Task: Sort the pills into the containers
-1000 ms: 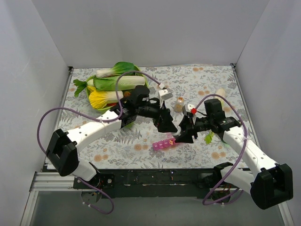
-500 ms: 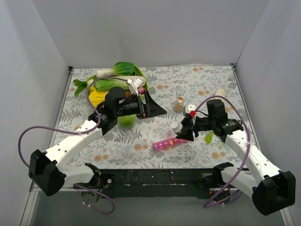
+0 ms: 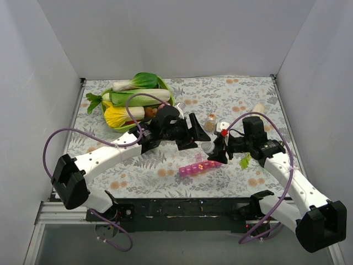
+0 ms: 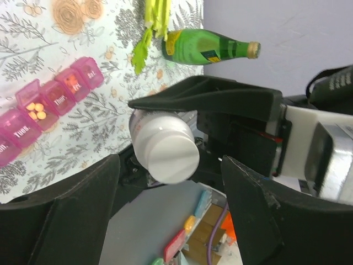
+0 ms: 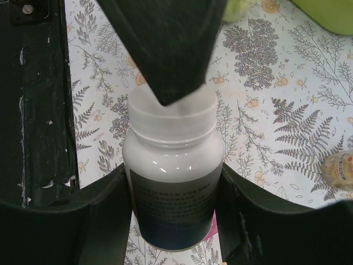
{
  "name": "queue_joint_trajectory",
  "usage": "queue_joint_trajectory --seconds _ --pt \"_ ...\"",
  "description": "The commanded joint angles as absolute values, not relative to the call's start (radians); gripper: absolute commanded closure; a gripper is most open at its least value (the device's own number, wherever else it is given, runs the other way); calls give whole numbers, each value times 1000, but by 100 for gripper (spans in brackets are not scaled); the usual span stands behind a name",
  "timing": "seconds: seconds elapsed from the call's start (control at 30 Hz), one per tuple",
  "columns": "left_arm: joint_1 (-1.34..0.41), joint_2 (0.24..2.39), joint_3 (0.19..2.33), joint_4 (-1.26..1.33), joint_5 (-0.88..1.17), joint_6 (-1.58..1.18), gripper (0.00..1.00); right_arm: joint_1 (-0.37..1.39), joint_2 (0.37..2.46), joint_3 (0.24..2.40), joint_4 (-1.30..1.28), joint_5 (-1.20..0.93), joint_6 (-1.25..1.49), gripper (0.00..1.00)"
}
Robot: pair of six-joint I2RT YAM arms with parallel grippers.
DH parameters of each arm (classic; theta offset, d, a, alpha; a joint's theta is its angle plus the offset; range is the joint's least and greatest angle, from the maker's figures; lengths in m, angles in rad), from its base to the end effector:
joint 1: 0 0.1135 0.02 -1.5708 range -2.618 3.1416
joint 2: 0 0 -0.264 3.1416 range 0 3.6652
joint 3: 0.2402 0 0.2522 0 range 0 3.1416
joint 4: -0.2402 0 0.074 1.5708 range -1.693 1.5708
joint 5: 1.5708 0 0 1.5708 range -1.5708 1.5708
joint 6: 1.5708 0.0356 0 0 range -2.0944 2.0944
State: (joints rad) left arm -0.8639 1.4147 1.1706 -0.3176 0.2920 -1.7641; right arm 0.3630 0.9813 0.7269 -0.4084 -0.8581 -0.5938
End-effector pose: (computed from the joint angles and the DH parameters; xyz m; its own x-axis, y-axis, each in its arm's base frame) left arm 0.2018 -0.2520 0.3157 -0.8035 -0.5064 0.3131 -0.5098 0.3136 -0.8011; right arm 0.1794 0.0969 0.2695 -0.0349 -0.4046 -0.9138 -0.9764 0.2089 -0.0552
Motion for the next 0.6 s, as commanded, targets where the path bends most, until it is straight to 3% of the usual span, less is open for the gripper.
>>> queue_joint_trajectory --seconds 0.0,0.17,0.33,0.43,0.53,0.57 --pt "-877 1446 1226 -357 223 -1782 29 367 960 752 -371 -864 -603 99" --pt "-884 1479 1252 -371 213 -1767 35 367 957 749 -370 -864 -601 99" --pt "-888 1496 1269 -365 239 -1738 58 367 953 744 -368 -861 -601 99" --pt "-891 1490 1269 -361 256 -1700 67 367 951 742 -365 -857 -598 99" --pt "-893 1479 1258 -360 281 -1671 66 367 956 745 -362 -851 -592 99" --pt "-893 1476 1252 -360 293 -1666 62 365 959 747 -362 -850 -591 99"
